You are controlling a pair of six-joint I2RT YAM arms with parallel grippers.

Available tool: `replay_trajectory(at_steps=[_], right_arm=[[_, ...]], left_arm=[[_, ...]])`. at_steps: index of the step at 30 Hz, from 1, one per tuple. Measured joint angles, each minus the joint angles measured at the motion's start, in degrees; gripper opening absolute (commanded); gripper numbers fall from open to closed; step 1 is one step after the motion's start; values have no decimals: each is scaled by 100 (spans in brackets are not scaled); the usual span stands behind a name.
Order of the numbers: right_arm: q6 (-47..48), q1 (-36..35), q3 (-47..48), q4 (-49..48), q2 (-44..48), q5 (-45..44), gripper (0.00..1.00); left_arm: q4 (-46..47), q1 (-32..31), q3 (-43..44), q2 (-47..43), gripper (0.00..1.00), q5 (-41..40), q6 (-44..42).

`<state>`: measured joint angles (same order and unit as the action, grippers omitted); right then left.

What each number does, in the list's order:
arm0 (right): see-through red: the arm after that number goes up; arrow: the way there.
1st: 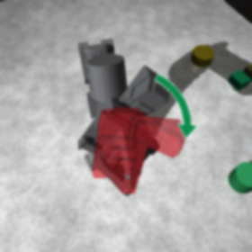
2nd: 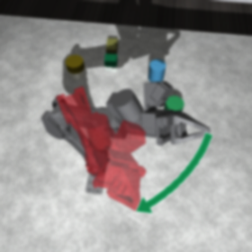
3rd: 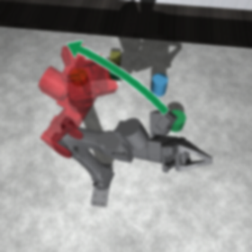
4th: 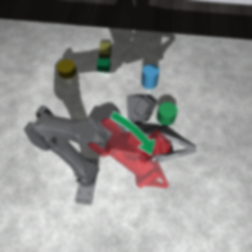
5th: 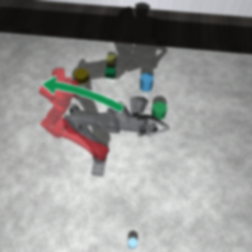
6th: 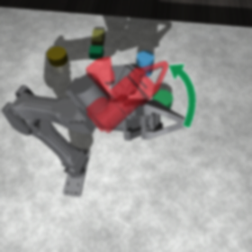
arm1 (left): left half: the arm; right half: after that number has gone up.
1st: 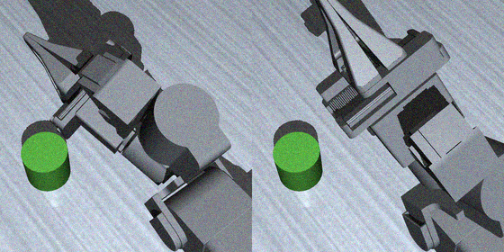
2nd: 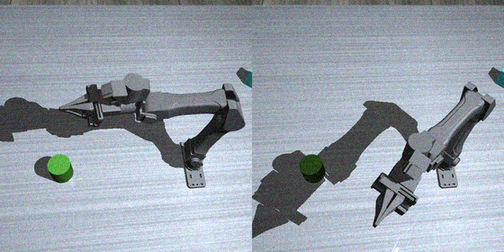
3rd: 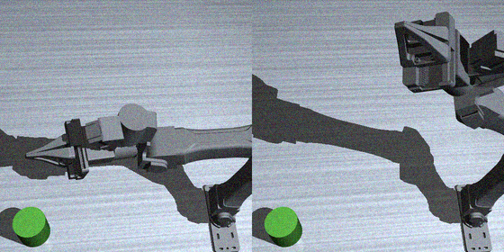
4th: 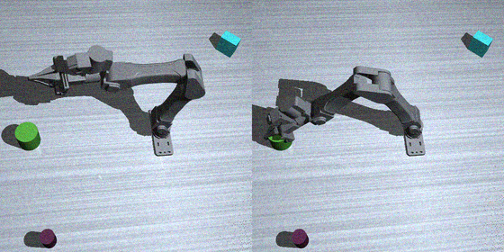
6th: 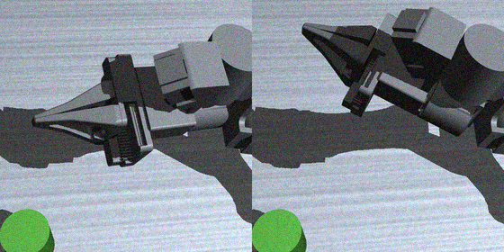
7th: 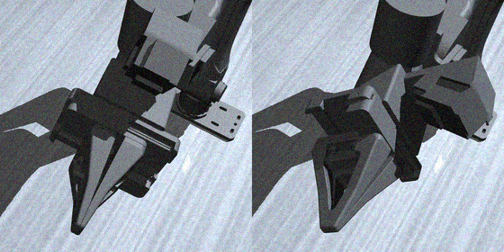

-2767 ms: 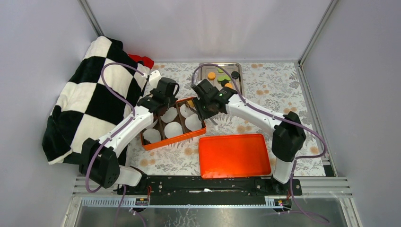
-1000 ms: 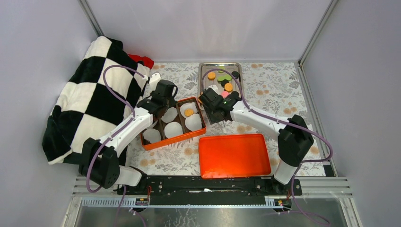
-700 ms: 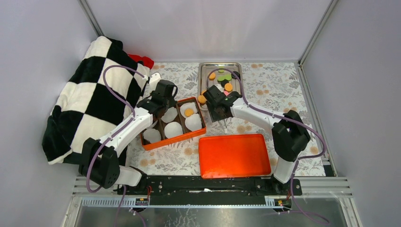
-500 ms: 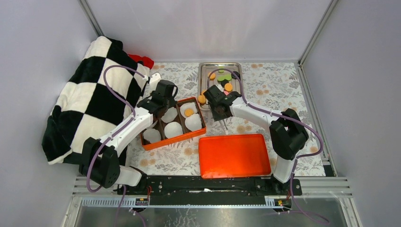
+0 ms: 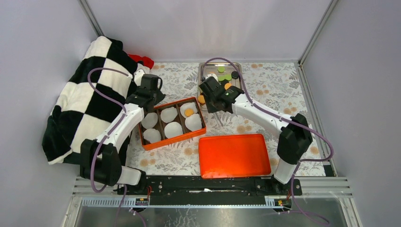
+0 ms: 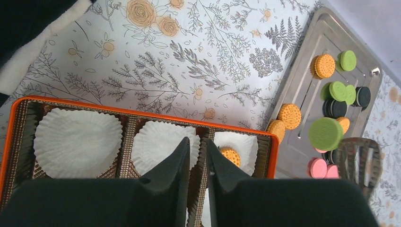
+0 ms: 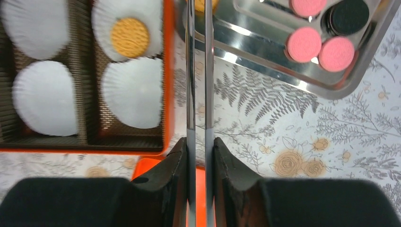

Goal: Pack the cookies

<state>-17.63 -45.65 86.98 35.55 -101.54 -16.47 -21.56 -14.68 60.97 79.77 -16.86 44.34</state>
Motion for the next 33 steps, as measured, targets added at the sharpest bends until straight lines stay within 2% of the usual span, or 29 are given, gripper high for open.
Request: replay_trajectory(at_steps=[9,19,30,33], right_arm=[[52,-463,855,238,133,282,15],[66,-1362,1176,280,-625,1276,15],[96,-1399,1381,396,-1386,1447,16],[118,-1399,1508,404,-1523,1399,22]], left_arm=[[-39,118,17,-105,23,96,83],[-396,260,160,-422,25,-308,315],[-431,280,157,-457,25,-308,354],[-431,280,157,-457,25,-306,354]])
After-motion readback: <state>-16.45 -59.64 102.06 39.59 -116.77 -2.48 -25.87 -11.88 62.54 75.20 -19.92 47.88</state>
